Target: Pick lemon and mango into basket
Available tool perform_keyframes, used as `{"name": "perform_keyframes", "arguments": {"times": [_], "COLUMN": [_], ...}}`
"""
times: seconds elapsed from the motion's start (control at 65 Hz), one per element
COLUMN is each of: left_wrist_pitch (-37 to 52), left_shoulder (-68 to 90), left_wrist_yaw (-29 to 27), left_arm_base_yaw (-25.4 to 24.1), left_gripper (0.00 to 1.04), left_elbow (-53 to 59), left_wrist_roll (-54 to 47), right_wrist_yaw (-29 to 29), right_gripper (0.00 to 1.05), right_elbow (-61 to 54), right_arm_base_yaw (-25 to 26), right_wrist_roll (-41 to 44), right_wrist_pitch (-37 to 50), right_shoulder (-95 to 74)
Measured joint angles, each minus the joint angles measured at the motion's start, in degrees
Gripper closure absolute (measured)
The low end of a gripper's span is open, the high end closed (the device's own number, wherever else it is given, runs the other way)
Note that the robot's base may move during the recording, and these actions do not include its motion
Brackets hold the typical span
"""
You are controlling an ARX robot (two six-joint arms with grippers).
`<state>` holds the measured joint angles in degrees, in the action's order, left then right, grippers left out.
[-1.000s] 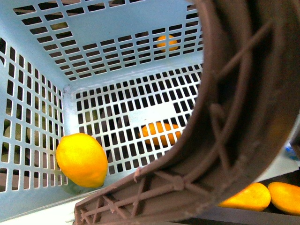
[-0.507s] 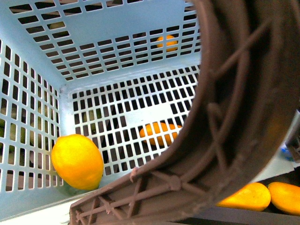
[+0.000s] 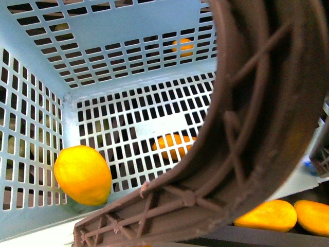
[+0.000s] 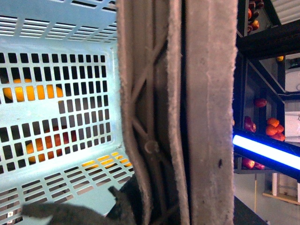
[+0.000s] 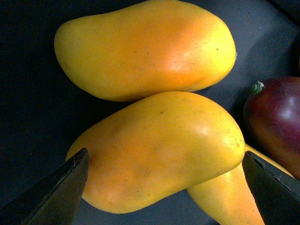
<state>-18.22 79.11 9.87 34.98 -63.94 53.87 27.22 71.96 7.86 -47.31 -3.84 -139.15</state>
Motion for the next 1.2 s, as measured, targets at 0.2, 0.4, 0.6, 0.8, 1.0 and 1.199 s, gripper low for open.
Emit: {"name": "perform_keyframes", "arguments": {"times": [0.2, 0.4, 0.6, 0.8, 1.0, 1.199], "left_wrist_pitch": [0.0, 0.0, 0.0, 0.0, 0.0, 0.0], "left_shoulder": [0.02, 0.0, 0.0, 0.0, 0.0, 0.0], "left_wrist_yaw": [0.0, 0.0, 0.0, 0.0, 0.02, 0.0], "left_arm_base_yaw": [0.0, 0.0, 0.0, 0.0, 0.0, 0.0], "left_gripper": [0.9, 0.9, 0.9, 0.9, 0.9, 0.9], "left_elbow": [0.0, 0.0, 0.0, 0.0, 0.0, 0.0], "left_wrist_roll": [-0.02, 0.0, 0.0, 0.0, -0.02, -0.02], "right_wrist_yaw": [0.17, -1.4, -2.54, -2.45, -1.22, -1.36], "right_gripper": [0.09, 0.09, 0.09, 0.09, 0.09, 0.09], "right_elbow": [0.04, -0.26, -0.68, -0.7, -0.02, 0.9], "right_arm_base_yaw": [-0.52, -1.01, -1.57, -1.46, -0.61, -0.2], "right_wrist_roll": [-2.34, -5.18, -7.1, -7.61, -7.52, -7.37], "right_wrist_pitch": [0.0, 1.03, 4.07, 6.27, 7.1, 7.5], "right_shoulder": [-0.2, -0.33, -1.09, -1.79, -3.37, -4.22]}}
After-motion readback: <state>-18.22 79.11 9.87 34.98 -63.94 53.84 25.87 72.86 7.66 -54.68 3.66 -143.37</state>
